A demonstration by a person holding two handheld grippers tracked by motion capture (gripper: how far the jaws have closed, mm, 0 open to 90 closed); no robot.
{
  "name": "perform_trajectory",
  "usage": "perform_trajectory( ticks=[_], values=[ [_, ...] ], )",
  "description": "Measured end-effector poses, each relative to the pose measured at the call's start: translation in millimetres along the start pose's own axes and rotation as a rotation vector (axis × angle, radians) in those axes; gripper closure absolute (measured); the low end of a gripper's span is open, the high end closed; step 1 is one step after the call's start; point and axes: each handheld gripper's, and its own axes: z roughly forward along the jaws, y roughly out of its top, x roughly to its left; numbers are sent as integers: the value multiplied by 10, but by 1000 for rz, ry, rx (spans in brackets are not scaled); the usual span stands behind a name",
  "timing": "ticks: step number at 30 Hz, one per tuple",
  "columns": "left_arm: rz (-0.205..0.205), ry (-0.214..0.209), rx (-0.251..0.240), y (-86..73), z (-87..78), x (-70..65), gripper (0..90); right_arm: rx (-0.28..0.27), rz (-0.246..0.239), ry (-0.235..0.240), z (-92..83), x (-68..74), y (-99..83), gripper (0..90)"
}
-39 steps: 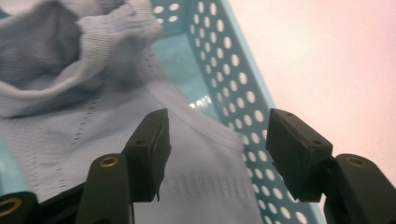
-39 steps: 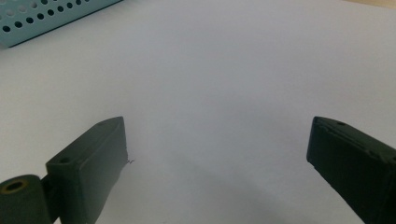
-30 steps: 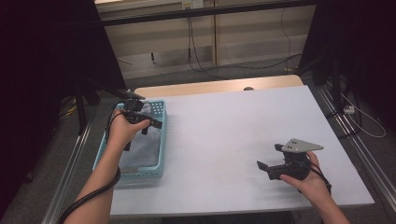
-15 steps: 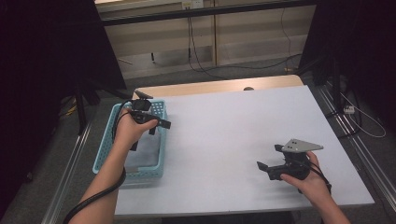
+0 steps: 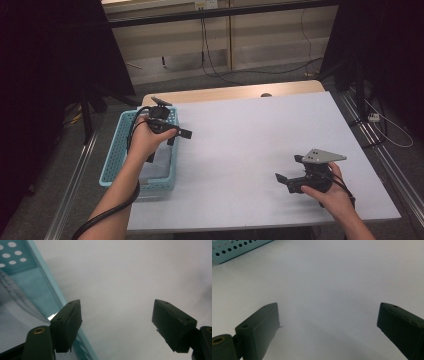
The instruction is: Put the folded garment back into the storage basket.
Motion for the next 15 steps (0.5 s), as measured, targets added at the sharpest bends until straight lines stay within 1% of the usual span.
perform_trajectory(
  ticks=[2,4,6,7,8,9,10,15],
  values=[
    [3,-10,4,7,-4,-25,235,3,5,1,9,8,-8,41],
    [5,-10,-2,6,-1,-48,232,8,0,5,14,25,-13,41],
    [15,-18,2,-3,5,-72,231,7,-8,6,16,36,-4,41],
    [13,-21,-1,-11,15,-89,230,6,-8,6,15,38,-1,41],
    [21,-24,4,-13,19,-97,230,4,-8,4,19,40,2,41],
    [29,-32,5,-19,25,-113,229,5,-7,4,22,39,2,41],
    [26,-39,-1,-25,27,-123,228,7,-5,4,30,37,0,41],
    [41,-48,0,-44,29,-162,224,13,-4,4,47,46,-7,41]
  ],
)
